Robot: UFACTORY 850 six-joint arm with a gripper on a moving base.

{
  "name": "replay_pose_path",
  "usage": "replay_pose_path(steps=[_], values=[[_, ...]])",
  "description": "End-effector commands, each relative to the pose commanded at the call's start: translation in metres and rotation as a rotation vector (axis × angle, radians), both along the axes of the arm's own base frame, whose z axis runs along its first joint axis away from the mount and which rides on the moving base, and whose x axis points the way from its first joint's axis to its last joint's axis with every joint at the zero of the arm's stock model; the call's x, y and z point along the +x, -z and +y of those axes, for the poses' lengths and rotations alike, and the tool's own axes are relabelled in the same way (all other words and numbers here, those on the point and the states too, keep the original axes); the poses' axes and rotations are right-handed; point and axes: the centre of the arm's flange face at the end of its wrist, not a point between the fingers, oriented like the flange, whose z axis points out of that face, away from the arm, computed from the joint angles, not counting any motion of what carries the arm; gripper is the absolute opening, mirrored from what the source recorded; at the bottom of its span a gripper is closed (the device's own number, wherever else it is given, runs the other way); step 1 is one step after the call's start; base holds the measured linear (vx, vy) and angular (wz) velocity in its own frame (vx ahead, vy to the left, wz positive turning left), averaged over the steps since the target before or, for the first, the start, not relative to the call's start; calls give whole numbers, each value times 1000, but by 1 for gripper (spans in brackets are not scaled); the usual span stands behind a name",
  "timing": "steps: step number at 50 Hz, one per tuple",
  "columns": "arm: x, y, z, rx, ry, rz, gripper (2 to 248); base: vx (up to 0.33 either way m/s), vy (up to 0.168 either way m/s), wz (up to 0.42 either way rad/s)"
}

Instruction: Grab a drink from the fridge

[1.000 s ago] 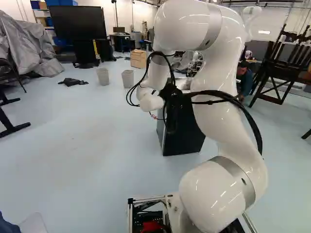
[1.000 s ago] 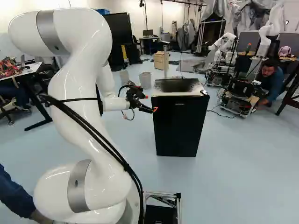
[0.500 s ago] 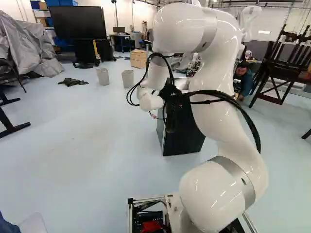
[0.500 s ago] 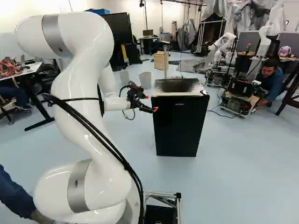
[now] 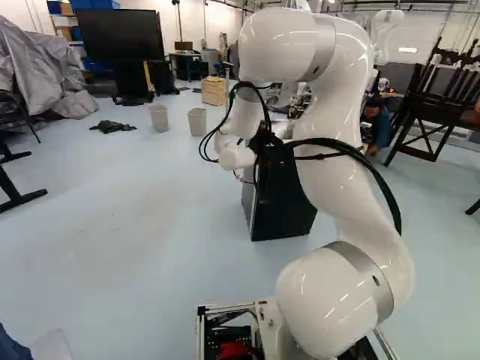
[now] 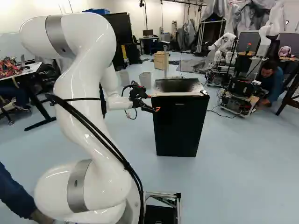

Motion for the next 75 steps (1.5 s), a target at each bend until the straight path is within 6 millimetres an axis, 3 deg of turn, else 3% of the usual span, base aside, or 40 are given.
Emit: replay_pose_path(steps=[19,75], values=[[-16,-1,-14,-4,19,17,247,0,0,0],[-129,-8,-34,-26,14,113,247,0,0,-1]])
